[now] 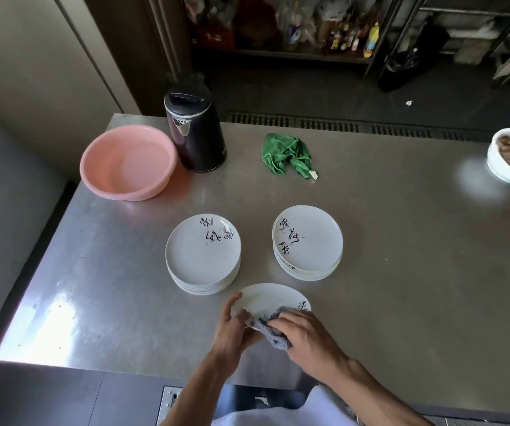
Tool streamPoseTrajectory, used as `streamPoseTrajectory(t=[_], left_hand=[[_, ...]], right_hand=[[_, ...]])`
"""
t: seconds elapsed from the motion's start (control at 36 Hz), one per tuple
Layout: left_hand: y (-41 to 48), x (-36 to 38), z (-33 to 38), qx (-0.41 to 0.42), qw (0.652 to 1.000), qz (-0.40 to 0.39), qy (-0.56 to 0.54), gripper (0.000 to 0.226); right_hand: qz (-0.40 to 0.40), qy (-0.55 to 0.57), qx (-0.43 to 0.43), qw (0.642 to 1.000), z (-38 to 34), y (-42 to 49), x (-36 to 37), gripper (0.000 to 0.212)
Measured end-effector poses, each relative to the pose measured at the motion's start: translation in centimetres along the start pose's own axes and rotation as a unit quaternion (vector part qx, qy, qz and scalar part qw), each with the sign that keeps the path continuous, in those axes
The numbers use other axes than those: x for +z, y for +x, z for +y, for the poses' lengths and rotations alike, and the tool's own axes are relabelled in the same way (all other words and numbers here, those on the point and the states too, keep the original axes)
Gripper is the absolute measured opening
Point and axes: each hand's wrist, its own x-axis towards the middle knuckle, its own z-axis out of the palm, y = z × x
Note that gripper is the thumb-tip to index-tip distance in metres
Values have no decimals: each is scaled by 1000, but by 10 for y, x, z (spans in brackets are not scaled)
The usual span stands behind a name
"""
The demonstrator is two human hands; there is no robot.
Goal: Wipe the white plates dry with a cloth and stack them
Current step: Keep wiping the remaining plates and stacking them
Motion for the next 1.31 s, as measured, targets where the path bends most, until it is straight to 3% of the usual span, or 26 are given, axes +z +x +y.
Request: streamPoseTrajectory(t=[0.06, 0.14, 0.22, 0.28, 0.33, 0.42, 0.47, 0.56, 0.67, 0.78, 0.94, 1.06, 1.14, 1.31], left_hand=[[-4, 0, 5, 25, 999, -11, 28, 18], [-6, -6, 11, 103, 985, -23, 135, 32], [-3, -19, 10, 220, 931, -30, 291, 11], [0, -23, 9, 257, 912, -47, 317, 8], [-5, -22, 12, 261, 910, -67, 314, 19], [-11, -21, 12, 248, 919, -84, 296, 42], [-15, -19, 10, 235, 924, -89, 289, 41], [-24, -14, 6, 193, 940, -86, 268, 37], [-28, -10, -4, 88, 981, -50, 166, 30], [-21, -2, -14, 9, 993, -21, 117, 16], [-15, 9, -15, -37, 998, 22, 49, 15], [-13, 11, -13, -54, 997, 39, 44, 16], [-13, 9, -14, -59, 996, 22, 60, 17], [-16, 20, -14, -62, 996, 16, 55, 16]], right_hand=[[21, 34, 19, 999, 1, 3, -8, 37], [68, 108, 58, 990, 7, 9, -23, 40], [95, 181, 125, 971, 14, 18, -35, 24], [91, 235, 161, 954, 20, 22, -40, 12], [63, 272, 180, 943, 25, 24, -43, 18], [71, 292, 176, 938, 26, 21, -39, 25], [115, 296, 204, 926, 25, 16, -33, 30], [163, 262, 273, 911, 27, 8, -18, 22], [126, 238, 315, 910, 18, -5, 9, 30], [37, 153, 237, 959, 13, -14, 41, 58], [-30, 65, 82, 994, 0, -23, 57, 60], [-98, 39, 43, 993, 12, -46, 53, 59], [-109, 52, 73, 990, 25, -57, 50, 62], [-33, 52, 212, 975, 24, -28, 58, 59]])
